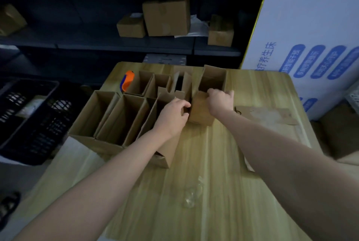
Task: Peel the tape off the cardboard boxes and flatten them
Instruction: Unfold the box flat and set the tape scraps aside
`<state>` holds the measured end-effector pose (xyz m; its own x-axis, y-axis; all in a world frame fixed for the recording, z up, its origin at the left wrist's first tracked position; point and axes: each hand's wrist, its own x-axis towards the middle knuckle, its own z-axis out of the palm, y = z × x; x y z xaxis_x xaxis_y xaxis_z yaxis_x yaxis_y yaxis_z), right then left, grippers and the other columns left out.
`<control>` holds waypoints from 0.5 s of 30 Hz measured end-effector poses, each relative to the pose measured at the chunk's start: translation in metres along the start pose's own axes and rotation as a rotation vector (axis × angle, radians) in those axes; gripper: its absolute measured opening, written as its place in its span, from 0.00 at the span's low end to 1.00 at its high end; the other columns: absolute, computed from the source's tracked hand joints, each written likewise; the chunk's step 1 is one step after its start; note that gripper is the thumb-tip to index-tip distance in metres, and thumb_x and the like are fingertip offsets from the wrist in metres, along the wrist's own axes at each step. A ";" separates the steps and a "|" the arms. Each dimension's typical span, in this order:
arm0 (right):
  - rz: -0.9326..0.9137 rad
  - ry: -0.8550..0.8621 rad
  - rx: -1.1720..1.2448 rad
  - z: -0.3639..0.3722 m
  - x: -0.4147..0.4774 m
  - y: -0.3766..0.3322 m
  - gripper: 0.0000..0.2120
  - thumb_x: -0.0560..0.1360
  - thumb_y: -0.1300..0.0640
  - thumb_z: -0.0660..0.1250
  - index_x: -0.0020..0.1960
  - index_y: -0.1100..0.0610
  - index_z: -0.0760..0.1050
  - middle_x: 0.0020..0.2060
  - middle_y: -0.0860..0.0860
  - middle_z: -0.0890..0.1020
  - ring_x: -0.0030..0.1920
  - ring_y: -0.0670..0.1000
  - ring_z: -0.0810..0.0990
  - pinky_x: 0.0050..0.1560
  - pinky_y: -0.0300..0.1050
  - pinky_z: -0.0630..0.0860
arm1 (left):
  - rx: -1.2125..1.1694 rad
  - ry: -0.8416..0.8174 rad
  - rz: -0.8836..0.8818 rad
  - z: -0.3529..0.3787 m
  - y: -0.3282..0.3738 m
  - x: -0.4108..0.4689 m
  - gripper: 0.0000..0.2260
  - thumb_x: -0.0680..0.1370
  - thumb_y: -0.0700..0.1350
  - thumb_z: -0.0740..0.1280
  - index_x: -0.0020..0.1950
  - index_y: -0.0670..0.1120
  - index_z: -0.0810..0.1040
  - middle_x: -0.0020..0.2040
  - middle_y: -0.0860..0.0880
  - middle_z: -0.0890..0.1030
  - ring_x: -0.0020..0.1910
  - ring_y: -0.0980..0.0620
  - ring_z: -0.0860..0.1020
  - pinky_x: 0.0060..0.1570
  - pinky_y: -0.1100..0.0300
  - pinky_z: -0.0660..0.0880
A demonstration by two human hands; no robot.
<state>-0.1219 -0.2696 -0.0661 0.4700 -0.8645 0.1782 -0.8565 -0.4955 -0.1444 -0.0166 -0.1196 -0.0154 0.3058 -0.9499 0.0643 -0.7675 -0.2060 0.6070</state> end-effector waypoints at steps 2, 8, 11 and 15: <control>0.057 0.031 0.112 -0.018 0.003 0.003 0.08 0.78 0.60 0.56 0.53 0.55 0.72 0.47 0.55 0.81 0.52 0.60 0.77 0.61 0.53 0.59 | -0.039 0.009 -0.019 0.004 0.000 0.007 0.20 0.77 0.42 0.66 0.69 0.46 0.70 0.67 0.48 0.71 0.65 0.49 0.71 0.59 0.65 0.63; 0.427 0.084 0.585 -0.093 -0.013 0.040 0.10 0.79 0.59 0.56 0.52 0.63 0.74 0.46 0.60 0.78 0.49 0.59 0.76 0.48 0.49 0.72 | -0.045 -0.137 -0.036 0.017 0.017 0.024 0.51 0.66 0.56 0.76 0.77 0.52 0.44 0.77 0.48 0.48 0.75 0.43 0.53 0.72 0.43 0.57; 0.620 0.061 0.777 -0.109 -0.035 0.066 0.11 0.77 0.61 0.57 0.37 0.60 0.69 0.34 0.53 0.72 0.40 0.54 0.72 0.35 0.43 0.68 | -0.148 -0.240 0.029 0.024 0.034 0.023 0.57 0.63 0.56 0.79 0.76 0.55 0.39 0.76 0.54 0.39 0.76 0.47 0.47 0.72 0.45 0.53; 0.778 -0.006 0.895 -0.115 -0.070 0.101 0.14 0.78 0.63 0.57 0.34 0.54 0.64 0.38 0.54 0.72 0.41 0.53 0.71 0.39 0.43 0.69 | -0.285 -0.362 0.103 0.038 0.062 0.017 0.55 0.63 0.52 0.80 0.76 0.57 0.43 0.74 0.55 0.43 0.74 0.50 0.50 0.70 0.53 0.54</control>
<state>-0.2662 -0.2494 0.0184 -0.1080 -0.9589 -0.2625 -0.4601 0.2823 -0.8418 -0.0805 -0.1571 -0.0068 -0.0185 -0.9933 -0.1144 -0.5829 -0.0822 0.8084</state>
